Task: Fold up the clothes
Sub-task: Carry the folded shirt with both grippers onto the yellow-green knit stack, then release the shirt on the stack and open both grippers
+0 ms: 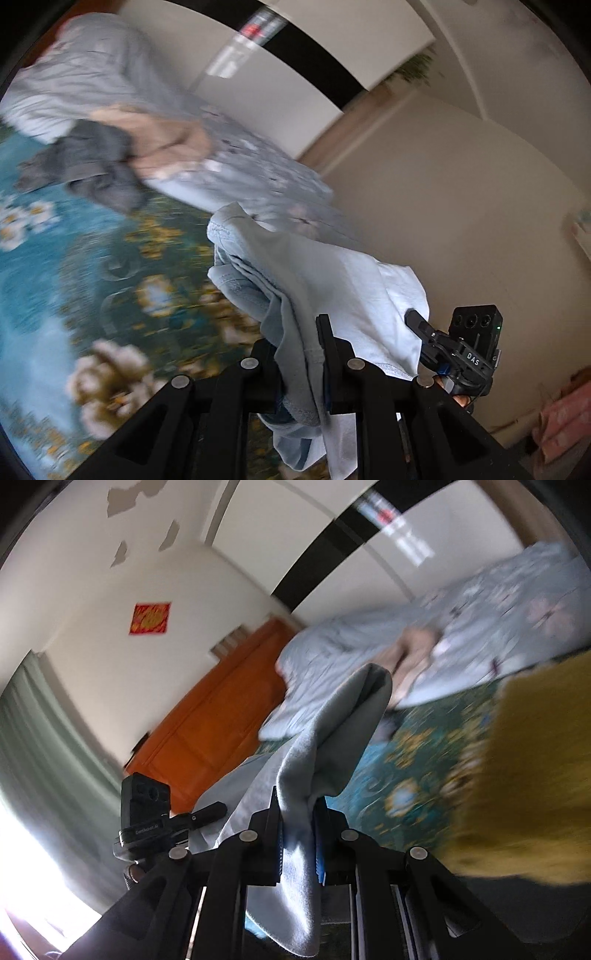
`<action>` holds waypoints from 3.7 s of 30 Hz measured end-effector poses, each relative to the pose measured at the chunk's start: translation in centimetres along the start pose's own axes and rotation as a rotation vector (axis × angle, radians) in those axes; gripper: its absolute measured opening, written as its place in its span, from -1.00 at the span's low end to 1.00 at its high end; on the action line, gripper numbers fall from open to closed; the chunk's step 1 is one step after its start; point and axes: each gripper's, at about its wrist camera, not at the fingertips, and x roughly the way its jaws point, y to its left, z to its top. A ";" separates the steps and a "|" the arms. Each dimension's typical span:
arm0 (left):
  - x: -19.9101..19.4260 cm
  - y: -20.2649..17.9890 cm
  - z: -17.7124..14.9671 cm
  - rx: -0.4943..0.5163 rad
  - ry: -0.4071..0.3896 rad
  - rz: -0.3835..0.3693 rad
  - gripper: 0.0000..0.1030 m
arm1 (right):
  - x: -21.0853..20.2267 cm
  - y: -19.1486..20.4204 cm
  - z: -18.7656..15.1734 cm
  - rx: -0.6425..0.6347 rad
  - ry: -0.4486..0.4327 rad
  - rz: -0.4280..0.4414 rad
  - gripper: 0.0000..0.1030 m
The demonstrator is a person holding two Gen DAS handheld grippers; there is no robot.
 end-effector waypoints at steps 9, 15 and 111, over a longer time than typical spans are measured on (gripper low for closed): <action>9.9 -8.0 1.7 0.077 0.100 -0.096 -0.70 | -10.4 -4.3 4.2 0.040 -0.143 -0.157 -0.74; 15.3 -11.1 2.1 0.106 0.114 -0.124 -0.70 | -15.4 -6.7 6.4 0.069 -0.215 -0.259 -0.74; 16.0 -2.3 -11.4 0.387 0.047 0.045 1.00 | -5.6 -6.2 -4.2 0.004 -0.060 -0.998 0.85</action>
